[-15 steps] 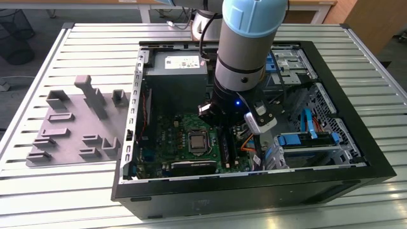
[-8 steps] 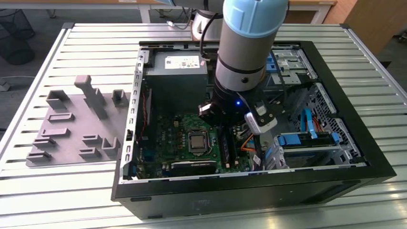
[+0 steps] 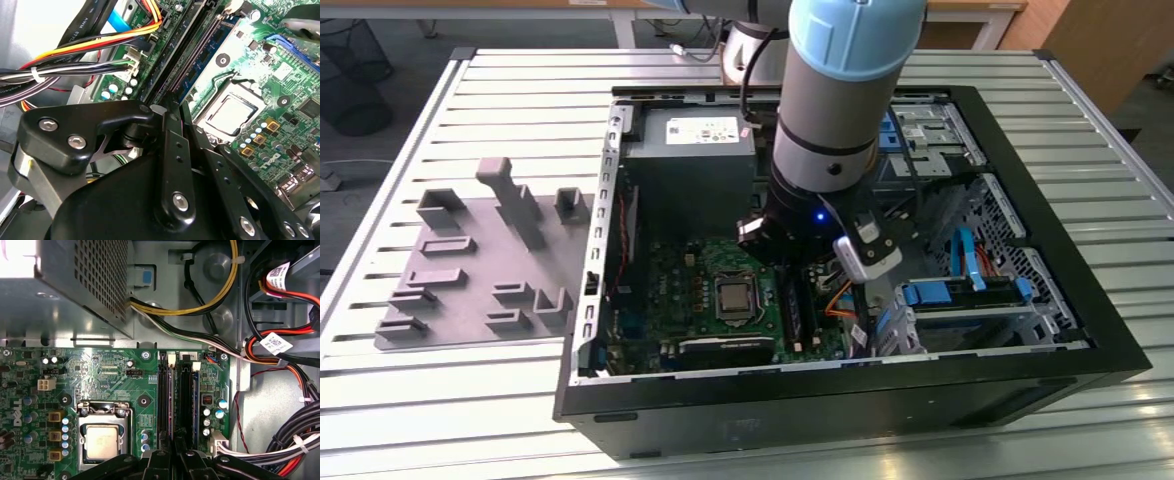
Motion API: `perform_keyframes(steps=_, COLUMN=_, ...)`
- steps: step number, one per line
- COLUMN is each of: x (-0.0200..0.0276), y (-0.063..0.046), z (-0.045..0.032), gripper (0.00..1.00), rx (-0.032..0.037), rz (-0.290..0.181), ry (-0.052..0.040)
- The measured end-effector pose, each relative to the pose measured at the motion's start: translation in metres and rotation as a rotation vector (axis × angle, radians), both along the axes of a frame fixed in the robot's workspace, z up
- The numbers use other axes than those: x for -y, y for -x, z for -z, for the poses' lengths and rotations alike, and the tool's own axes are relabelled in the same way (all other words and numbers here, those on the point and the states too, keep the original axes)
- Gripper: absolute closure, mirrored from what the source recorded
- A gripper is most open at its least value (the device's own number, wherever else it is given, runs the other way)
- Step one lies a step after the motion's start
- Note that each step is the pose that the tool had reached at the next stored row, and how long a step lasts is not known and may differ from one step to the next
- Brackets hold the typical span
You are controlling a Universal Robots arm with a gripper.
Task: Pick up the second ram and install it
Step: 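Insert the second ram into the second slot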
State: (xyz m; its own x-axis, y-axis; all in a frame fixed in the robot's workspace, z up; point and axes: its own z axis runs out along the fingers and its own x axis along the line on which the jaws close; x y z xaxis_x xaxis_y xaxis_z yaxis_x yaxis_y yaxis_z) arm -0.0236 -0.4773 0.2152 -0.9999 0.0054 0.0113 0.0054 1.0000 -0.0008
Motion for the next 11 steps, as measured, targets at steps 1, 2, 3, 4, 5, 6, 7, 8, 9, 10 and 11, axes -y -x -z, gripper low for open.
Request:
perform_keyframes(steps=1, x=0.0000, y=0.0000, z=0.0002, gripper=0.86, rx=0.0000, rz=0.000, ry=0.0001)
perform_keyframes(steps=2, x=0.0000, y=0.0000, z=0.0003, gripper=0.86, rx=-0.0001, rz=0.000, ry=0.0002)
perform_keyframes(steps=3, x=0.0000, y=0.0000, z=0.0006, gripper=0.86, rx=0.0000, rz=0.001, ry=0.0001)
perform_keyframes(steps=4, x=0.0000, y=0.0000, z=0.0008, gripper=0.86, rx=0.0000, rz=0.001, ry=0.0000)
perform_keyframes(steps=5, x=0.0000, y=0.0000, z=0.0009, gripper=0.86, rx=0.0000, rz=0.001, ry=0.0000)
perform_keyframes(steps=6, x=0.0001, y=0.0000, z=0.0011, gripper=0.86, rx=0.0000, rz=0.001, ry=-0.0001)
perform_keyframes(steps=7, x=0.0002, y=0.0000, z=0.0014, gripper=0.86, rx=0.0001, rz=0.001, ry=-0.0003)
perform_keyframes(steps=8, x=0.0004, y=0.0000, z=0.0015, gripper=0.86, rx=0.0001, rz=0.001, ry=-0.0002)
perform_keyframes(steps=9, x=0.0005, y=0.0000, z=0.0017, gripper=0.86, rx=0.0000, rz=0.001, ry=-0.0002)
perform_keyframes(steps=10, x=0.0008, y=0.0000, z=0.0018, gripper=0.86, rx=0.0000, rz=0.001, ry=-0.0001)
perform_keyframes(steps=11, x=0.0011, y=0.0000, z=0.0018, gripper=0.86, rx=0.0000, rz=0.001, ry=0.0000)
